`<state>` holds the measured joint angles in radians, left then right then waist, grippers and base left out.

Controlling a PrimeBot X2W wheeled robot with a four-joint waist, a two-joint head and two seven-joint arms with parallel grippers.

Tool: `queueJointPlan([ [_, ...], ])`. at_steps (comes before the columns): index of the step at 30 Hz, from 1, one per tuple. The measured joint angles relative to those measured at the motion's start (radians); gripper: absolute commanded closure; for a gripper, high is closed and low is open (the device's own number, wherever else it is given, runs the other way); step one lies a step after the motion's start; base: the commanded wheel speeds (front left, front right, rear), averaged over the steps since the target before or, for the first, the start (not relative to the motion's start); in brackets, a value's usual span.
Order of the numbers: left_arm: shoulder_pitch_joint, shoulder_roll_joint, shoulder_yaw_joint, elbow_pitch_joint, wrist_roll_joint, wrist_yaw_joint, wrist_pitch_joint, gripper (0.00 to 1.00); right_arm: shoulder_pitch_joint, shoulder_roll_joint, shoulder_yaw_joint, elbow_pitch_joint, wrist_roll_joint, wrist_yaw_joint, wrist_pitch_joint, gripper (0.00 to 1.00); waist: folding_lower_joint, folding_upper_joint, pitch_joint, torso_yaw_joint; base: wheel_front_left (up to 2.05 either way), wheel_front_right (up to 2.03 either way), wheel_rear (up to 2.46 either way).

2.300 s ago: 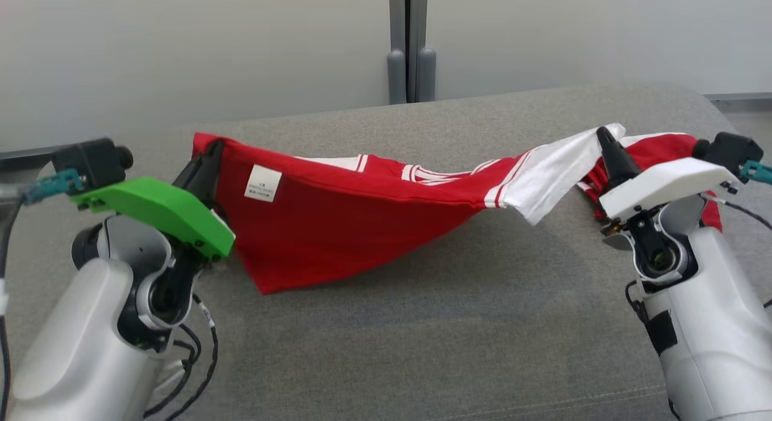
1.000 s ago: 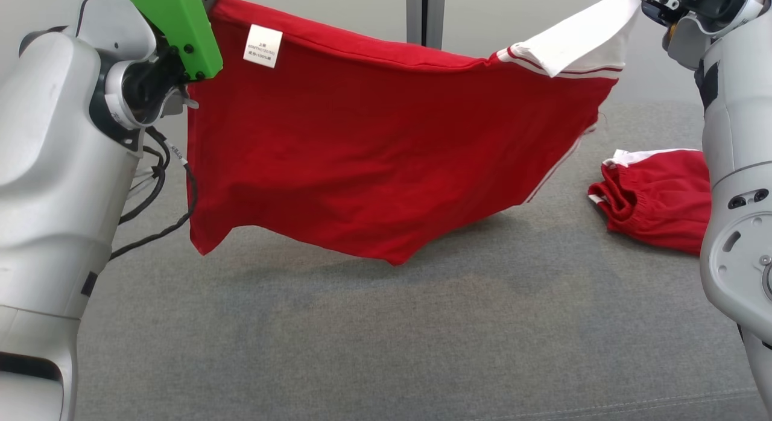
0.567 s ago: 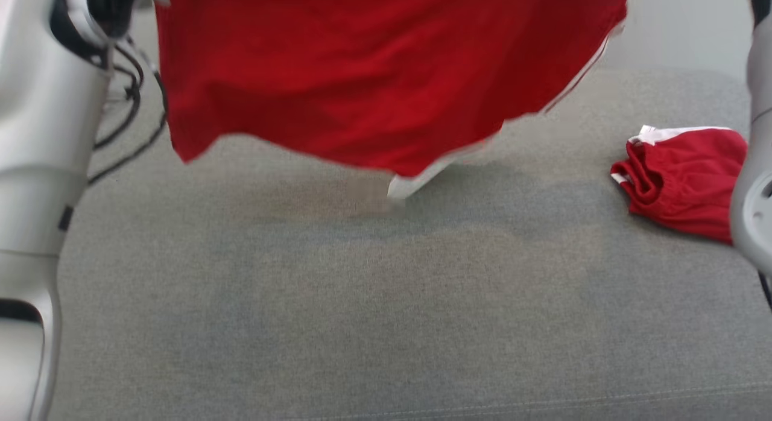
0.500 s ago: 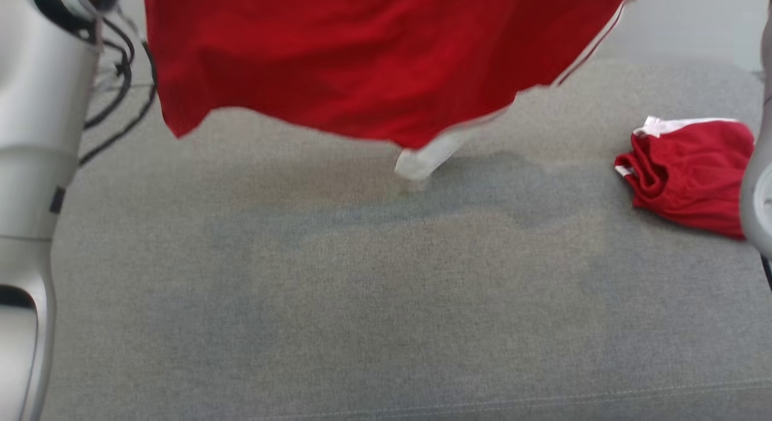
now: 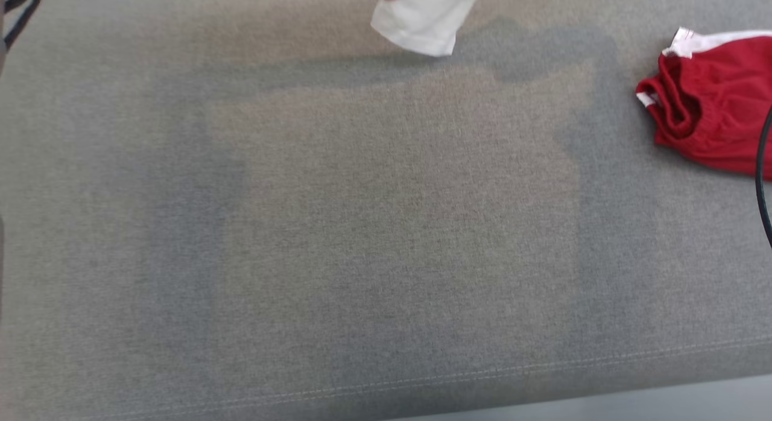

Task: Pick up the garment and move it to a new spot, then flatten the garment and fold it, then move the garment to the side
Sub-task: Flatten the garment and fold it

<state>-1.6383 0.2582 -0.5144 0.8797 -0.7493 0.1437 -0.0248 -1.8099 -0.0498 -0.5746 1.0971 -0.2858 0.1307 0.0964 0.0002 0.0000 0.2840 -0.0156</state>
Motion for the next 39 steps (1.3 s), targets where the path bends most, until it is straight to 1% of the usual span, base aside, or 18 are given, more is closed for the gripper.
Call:
queueJointPlan([
  [2,-0.020,0.002,-0.002,0.022,0.017,-0.002,-0.052,1.00,-0.014,0.000,0.017,0.023,-0.001,0.000,-0.063,1.00,0.0000,0.0000,0.032,-0.009,0.00,0.00,0.00],
  [3,-0.046,0.006,0.001,0.034,0.033,0.001,-0.127,1.00,-0.035,0.001,0.029,0.041,0.005,0.000,-0.138,1.00,0.0000,0.0000,0.061,-0.020,0.00,0.00,0.00],
  [5,-0.085,0.011,0.010,0.033,0.055,0.002,-0.197,1.00,-0.064,0.000,0.051,0.050,0.010,0.000,-0.233,1.00,0.0000,0.0000,0.088,-0.031,0.00,0.00,0.00],
  [7,-0.121,0.011,0.028,0.021,0.069,0.006,-0.226,1.00,-0.097,0.001,0.060,0.052,0.013,0.000,-0.304,1.00,0.0000,0.0000,0.113,-0.042,0.00,0.00,0.00],
  [11,-0.153,0.006,0.066,-0.007,0.094,0.006,-0.236,1.00,-0.148,-0.002,0.063,0.062,0.035,0.000,-0.349,1.00,-0.0001,0.0000,0.163,-0.062,0.00,0.00,0.00],
  [13,-0.150,0.002,0.086,-0.012,0.105,0.006,-0.236,1.00,-0.152,-0.003,0.077,0.099,0.040,0.000,-0.354,1.00,-0.0001,0.0000,0.188,-0.070,0.00,0.00,0.00],
  [15,-0.128,0.001,0.093,0.001,0.116,-0.004,-0.238,1.00,-0.140,-0.001,0.094,0.132,0.043,0.000,-0.354,1.00,-0.0001,0.0000,0.212,-0.077,0.00,0.00,0.00],
  [20,-0.049,0.005,0.091,0.081,0.119,-0.049,-0.237,1.00,-0.080,0.001,0.123,0.180,0.056,0.000,-0.347,1.00,0.0000,0.0000,0.253,-0.095,0.00,0.00,0.00],
  [23,-0.042,0.003,0.087,0.119,0.116,-0.075,-0.237,1.00,-0.073,0.000,0.140,0.187,0.070,0.000,-0.311,1.00,-0.0001,0.0000,0.260,-0.101,0.00,0.00,0.00],
  [27,-0.040,0.001,0.091,0.165,0.095,-0.113,-0.228,1.00,-0.053,0.000,0.177,0.192,0.099,0.000,-0.254,1.00,-0.0001,0.0000,0.254,-0.094,0.00,0.00,0.00],
  [31,-0.004,-0.010,0.074,0.200,0.080,-0.172,-0.197,1.00,-0.005,0.000,0.233,0.192,0.141,0.000,-0.196,1.00,-0.0001,0.0000,0.237,-0.080,0.00,0.00,0.00],
  [36,0.119,-0.014,0.064,0.240,0.050,-0.234,-0.167,1.00,0.115,0.001,0.314,0.193,0.232,0.000,-0.155,1.00,-0.0001,0.0000,0.194,-0.065,0.00,0.00,0.00],
  [38,0.187,-0.012,0.058,0.249,0.041,-0.249,-0.165,1.00,0.176,0.001,0.349,0.194,0.281,0.000,-0.136,1.00,-0.0001,0.0000,0.167,-0.061,0.00,0.00,0.00],
  [39,0.187,-0.012,0.058,0.249,0.041,-0.249,-0.165,1.00,0.176,0.001,0.349,0.194,0.281,0.000,-0.136,1.00,-0.0001,0.0000,0.167,-0.061,0.00,0.00,0.00],
])
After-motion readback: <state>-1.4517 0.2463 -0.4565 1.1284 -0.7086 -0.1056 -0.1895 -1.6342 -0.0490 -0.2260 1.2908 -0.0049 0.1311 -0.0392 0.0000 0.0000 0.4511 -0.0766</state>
